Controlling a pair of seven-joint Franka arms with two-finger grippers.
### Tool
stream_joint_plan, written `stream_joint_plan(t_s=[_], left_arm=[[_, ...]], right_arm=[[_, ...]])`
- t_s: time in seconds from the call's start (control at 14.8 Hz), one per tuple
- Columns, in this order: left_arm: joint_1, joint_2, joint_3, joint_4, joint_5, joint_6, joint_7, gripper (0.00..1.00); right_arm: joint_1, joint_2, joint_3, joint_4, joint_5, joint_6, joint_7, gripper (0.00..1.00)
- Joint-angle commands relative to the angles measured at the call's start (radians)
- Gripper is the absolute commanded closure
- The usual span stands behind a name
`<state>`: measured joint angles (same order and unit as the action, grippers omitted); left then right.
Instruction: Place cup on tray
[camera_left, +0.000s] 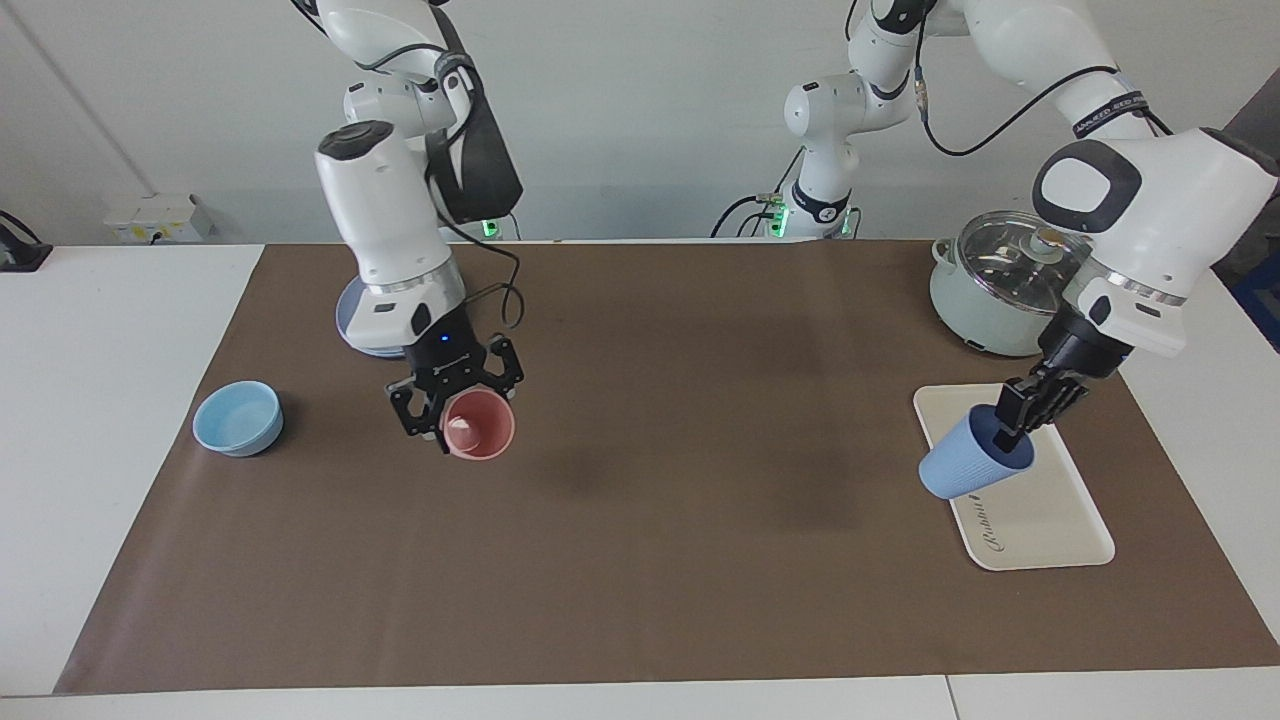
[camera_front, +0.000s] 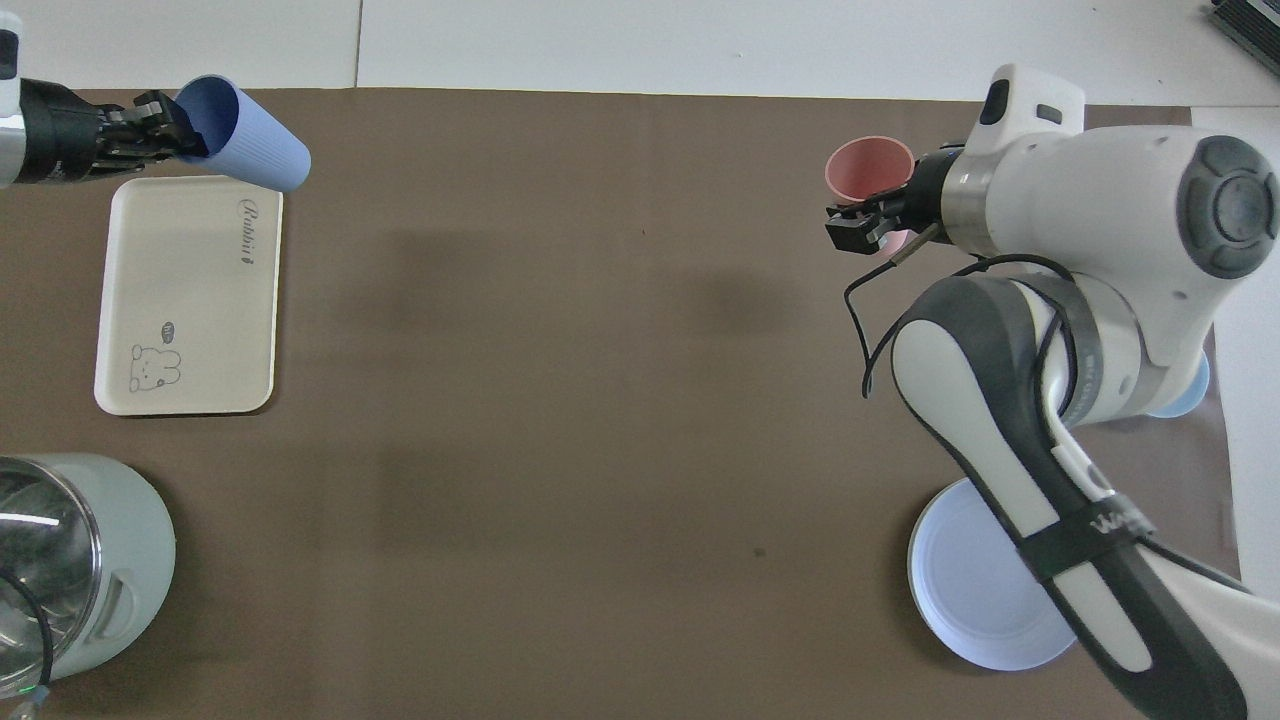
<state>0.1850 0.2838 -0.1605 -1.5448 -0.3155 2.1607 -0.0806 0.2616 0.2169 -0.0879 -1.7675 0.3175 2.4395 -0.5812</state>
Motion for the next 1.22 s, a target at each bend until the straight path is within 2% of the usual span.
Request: stream_joint_plan(t_s=[0.0, 0.2, 0.47, 0.68, 0.81, 1.15], left_arm=[[0.083, -0.008, -0.010, -0.041, 0.033, 0.027, 0.055, 1.00], [0.145, 0.004, -0.010, -0.075, 0.065, 0.056, 0.125, 1.00], [0.183, 0.080, -0.010, -0.136, 0.111, 0.232, 0.174, 1.00], [0.203, 0.133, -0.010, -0.141, 0.111, 0.284, 0.199, 1.00], [0.205, 0.153, -0.010, -0.140, 0.111, 0.310, 0.199, 1.00], [0.226, 0.156, -0.010, -0.147, 0.111, 0.308, 0.225, 1.00]], right_arm=[[-0.056, -0.019, 0.014, -0.105, 0.374, 0.114, -0.316, 1.00], [-0.128, -0.031, 0.014, -0.193, 0.734, 0.116, -0.715, 1.00], [-0.151, -0.040, 0.014, -0.300, 1.070, 0.115, -1.081, 1.00], [-0.191, -0.031, 0.014, -0.336, 1.208, 0.098, -1.245, 1.00], [-0.212, -0.005, 0.014, -0.336, 1.256, 0.090, -1.310, 1.00], [-0.226, 0.044, 0.014, -0.342, 1.411, 0.052, -1.508, 1.00]])
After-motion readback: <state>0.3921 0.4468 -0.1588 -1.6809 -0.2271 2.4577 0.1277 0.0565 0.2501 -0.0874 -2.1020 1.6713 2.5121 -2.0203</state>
